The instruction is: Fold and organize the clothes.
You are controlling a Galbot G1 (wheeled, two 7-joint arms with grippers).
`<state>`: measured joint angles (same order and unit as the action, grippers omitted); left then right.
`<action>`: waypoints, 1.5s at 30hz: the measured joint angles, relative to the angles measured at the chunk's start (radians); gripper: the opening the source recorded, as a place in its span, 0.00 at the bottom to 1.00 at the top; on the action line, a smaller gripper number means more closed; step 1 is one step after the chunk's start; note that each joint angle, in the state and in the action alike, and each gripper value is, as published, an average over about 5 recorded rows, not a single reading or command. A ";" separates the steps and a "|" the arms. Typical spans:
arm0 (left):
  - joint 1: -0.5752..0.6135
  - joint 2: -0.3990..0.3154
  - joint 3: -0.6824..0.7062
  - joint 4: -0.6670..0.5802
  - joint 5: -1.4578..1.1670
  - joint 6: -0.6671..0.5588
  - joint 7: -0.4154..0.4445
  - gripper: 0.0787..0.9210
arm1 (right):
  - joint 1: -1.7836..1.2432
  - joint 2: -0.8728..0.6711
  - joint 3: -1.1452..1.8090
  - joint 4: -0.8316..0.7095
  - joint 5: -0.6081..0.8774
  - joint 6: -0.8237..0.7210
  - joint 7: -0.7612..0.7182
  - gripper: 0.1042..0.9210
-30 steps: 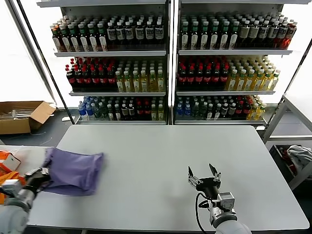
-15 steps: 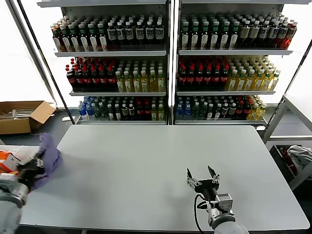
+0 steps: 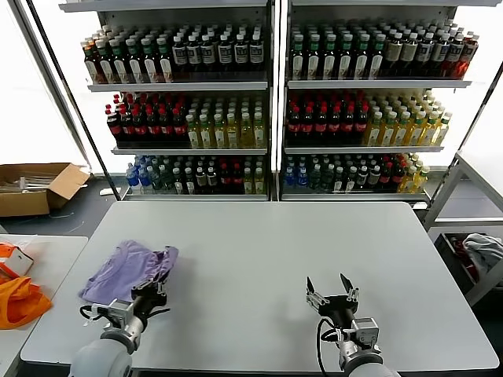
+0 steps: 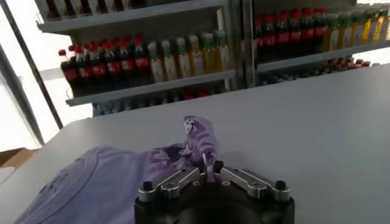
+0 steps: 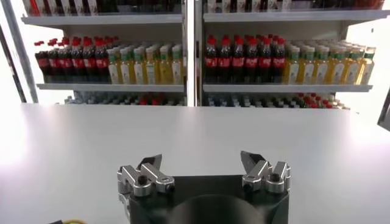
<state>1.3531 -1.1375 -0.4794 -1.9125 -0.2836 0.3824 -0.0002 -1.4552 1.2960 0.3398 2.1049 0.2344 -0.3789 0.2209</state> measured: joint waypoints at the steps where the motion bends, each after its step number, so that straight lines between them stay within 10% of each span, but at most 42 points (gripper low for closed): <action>1: -0.006 -0.005 0.012 -0.003 -0.003 0.004 -0.004 0.03 | 0.001 0.002 -0.002 -0.001 -0.002 -0.001 0.000 0.88; 15: -0.078 -0.071 0.159 -0.035 -0.101 0.019 -0.047 0.04 | -0.002 0.023 -0.034 -0.006 -0.032 -0.008 0.003 0.88; 38: -0.122 -0.120 0.185 -0.106 -0.392 -0.064 -0.156 0.80 | 0.095 0.072 -0.120 -0.049 0.238 -0.035 0.072 0.88; 45: -0.087 -0.108 0.120 -0.140 -0.392 -0.055 -0.197 0.88 | 0.198 0.102 -0.193 -0.099 0.421 -0.073 0.144 0.88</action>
<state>1.2660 -1.2451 -0.3590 -2.0530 -0.6758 0.3269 -0.1970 -1.2572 1.3985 0.1466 2.0063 0.6552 -0.4519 0.3646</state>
